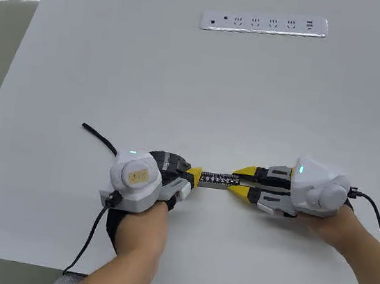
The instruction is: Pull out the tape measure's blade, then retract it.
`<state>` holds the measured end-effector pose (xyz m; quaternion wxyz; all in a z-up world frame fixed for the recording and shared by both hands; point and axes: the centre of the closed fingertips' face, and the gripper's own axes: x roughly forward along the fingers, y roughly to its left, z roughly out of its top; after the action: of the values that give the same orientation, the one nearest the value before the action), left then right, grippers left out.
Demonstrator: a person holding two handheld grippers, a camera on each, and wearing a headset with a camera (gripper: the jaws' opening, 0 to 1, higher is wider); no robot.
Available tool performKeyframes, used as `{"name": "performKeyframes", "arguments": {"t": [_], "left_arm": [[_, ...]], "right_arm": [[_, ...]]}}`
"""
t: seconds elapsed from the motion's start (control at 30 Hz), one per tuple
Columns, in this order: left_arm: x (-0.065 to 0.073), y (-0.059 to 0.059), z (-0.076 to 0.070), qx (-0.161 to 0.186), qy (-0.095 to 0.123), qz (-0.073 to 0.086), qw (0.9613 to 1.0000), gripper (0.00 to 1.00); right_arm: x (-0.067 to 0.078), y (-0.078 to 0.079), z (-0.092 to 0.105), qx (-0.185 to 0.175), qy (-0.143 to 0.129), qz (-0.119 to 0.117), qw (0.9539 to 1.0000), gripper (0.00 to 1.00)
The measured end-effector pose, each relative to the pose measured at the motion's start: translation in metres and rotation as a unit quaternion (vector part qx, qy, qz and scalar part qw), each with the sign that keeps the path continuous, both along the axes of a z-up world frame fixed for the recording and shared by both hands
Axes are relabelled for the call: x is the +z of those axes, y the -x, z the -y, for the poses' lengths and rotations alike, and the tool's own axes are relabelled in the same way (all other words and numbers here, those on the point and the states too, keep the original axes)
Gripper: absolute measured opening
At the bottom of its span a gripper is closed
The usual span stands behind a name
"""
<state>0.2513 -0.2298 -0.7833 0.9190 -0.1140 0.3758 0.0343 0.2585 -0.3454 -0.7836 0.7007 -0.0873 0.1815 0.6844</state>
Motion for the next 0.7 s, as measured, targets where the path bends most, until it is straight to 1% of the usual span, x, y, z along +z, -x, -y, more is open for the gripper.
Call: {"name": "performKeyframes", "arguments": {"t": [0.7], "left_arm": [[0.0, 0.0, 0.0, 0.0, 0.0, 0.001, 1.0, 0.73]], "right_arm": [[0.001, 0.002, -0.021, 0.005, -0.001, 0.005, 1.0, 0.13]]}}
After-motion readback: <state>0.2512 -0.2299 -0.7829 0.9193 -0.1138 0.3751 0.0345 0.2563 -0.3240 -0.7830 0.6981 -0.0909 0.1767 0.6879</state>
